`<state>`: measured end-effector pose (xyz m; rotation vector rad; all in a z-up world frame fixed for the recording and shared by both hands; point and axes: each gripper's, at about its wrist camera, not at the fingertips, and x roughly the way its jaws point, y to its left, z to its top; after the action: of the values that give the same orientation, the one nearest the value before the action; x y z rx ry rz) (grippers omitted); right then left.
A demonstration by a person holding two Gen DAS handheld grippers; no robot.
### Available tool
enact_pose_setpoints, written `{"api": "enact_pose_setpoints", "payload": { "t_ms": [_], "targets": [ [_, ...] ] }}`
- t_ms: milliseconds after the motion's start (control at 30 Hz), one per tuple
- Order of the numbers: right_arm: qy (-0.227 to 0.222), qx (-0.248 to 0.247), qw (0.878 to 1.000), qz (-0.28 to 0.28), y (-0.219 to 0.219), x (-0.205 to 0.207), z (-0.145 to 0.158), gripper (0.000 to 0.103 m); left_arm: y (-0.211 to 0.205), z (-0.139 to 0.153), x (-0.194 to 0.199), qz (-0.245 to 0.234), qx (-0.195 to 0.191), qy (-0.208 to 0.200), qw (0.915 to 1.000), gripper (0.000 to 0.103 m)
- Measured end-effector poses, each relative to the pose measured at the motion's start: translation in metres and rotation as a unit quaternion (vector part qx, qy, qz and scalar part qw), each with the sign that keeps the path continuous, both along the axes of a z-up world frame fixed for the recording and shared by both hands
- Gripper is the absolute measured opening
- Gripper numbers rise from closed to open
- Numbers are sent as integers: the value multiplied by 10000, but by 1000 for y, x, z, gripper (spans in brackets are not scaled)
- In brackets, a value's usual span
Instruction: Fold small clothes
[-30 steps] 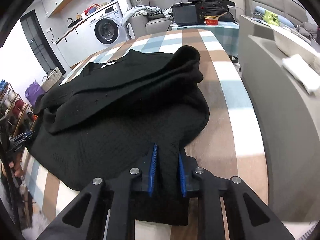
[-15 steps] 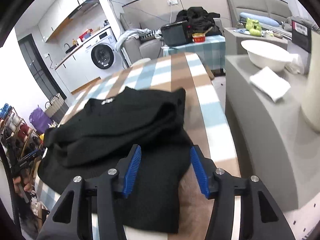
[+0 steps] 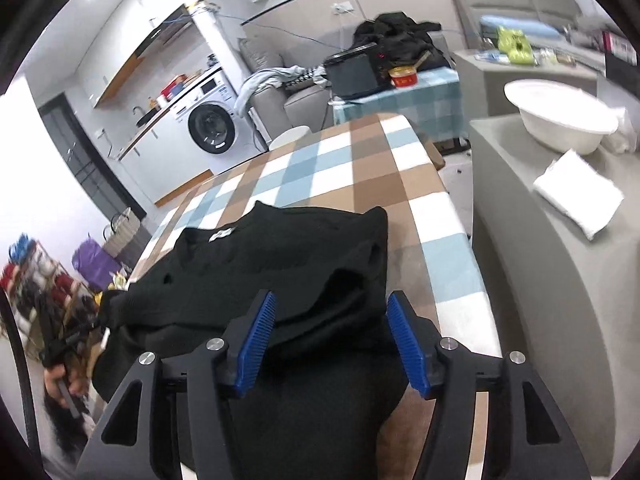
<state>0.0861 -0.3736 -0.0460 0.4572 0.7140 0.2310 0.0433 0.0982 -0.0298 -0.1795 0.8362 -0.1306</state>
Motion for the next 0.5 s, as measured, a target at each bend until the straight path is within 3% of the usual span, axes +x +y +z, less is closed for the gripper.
{"api": "enact_pose_setpoints", "payload": {
  "t_ms": [33,100,133,233,500],
  "targets": [
    [55,149,9999,-13,-2,6,-4,59,0,2,0,0,-27,-33,10000,5],
    [102,190,9998,-41,-2,15,-7,41,0,6,-1,-10,-52,-84,10000,5],
    [136,119,9998,-53,0,21,-8,24,1,9,-2,-13,-69,-129,9999,5],
    [256,184,9995,0,3,31,-9,8,4,19,-3,-16,-182,-256,9995,5],
    [-301,422,9981,-323,-8,61,33,7,20,57,29,134,-515,-698,9961,4]
  ]
}}
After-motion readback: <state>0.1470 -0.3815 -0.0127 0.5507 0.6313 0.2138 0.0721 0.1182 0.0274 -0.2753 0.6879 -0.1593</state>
